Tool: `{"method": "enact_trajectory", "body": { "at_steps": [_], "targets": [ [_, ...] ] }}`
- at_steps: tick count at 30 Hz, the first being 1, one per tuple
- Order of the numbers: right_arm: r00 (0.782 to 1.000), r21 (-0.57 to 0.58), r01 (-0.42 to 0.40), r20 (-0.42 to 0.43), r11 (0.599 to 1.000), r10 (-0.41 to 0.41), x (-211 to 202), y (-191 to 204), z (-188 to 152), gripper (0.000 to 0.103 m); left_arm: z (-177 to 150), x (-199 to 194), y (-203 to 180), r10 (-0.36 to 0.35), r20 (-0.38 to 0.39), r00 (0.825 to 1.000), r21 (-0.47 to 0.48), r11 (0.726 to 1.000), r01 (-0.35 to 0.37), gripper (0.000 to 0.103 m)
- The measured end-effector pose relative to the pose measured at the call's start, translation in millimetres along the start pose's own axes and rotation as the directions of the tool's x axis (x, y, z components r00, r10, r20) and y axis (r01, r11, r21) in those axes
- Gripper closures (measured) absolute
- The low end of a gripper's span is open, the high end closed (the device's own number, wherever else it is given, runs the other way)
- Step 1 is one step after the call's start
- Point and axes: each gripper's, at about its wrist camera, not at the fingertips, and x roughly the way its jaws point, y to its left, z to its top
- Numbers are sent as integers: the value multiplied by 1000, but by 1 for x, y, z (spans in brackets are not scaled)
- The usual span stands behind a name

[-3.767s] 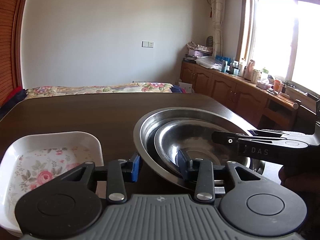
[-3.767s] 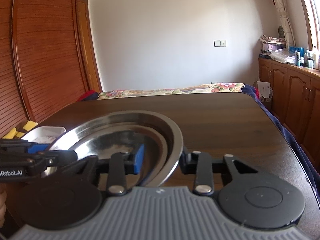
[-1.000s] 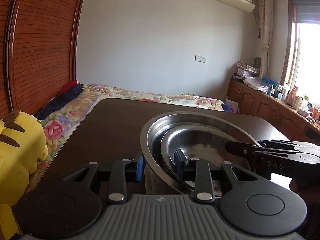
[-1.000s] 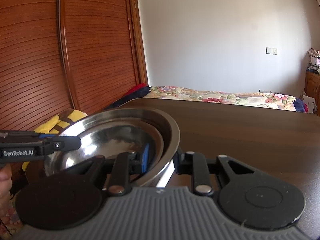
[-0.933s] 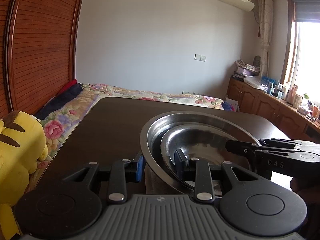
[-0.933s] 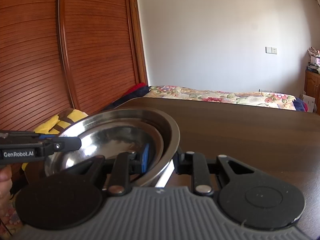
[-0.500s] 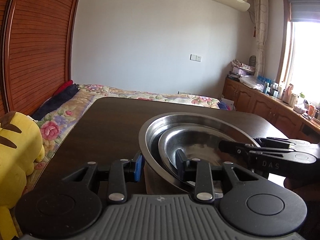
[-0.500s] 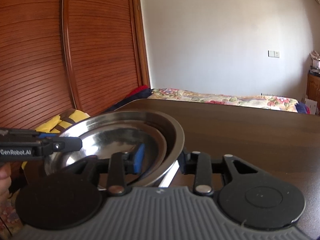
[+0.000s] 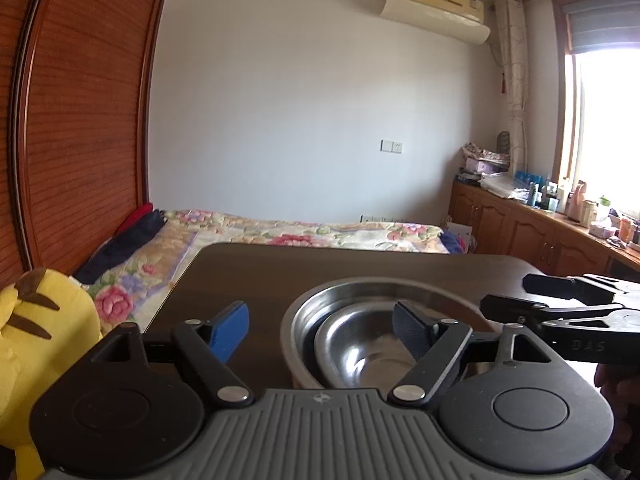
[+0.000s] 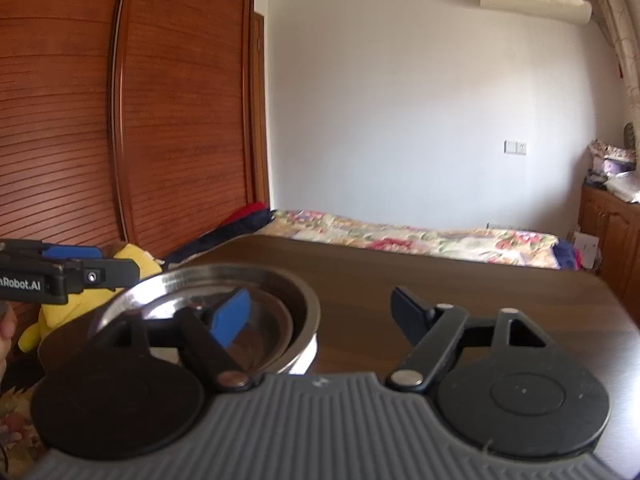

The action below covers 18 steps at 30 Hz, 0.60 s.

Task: Organize plates and bowls

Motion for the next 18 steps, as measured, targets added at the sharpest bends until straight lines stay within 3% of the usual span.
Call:
{"method": "enact_trajectory", "body": {
  "at_steps": [7, 18],
  "targets": [
    [998, 18, 34, 47, 999, -35, -31, -15, 6, 0, 12, -12, -21, -17, 37, 999, 28, 999, 16, 3],
    [995, 71, 78, 57, 994, -82, -50, -28, 6, 0, 25, -22, -52, -2, 49, 999, 80, 997, -2, 0]
  ]
}}
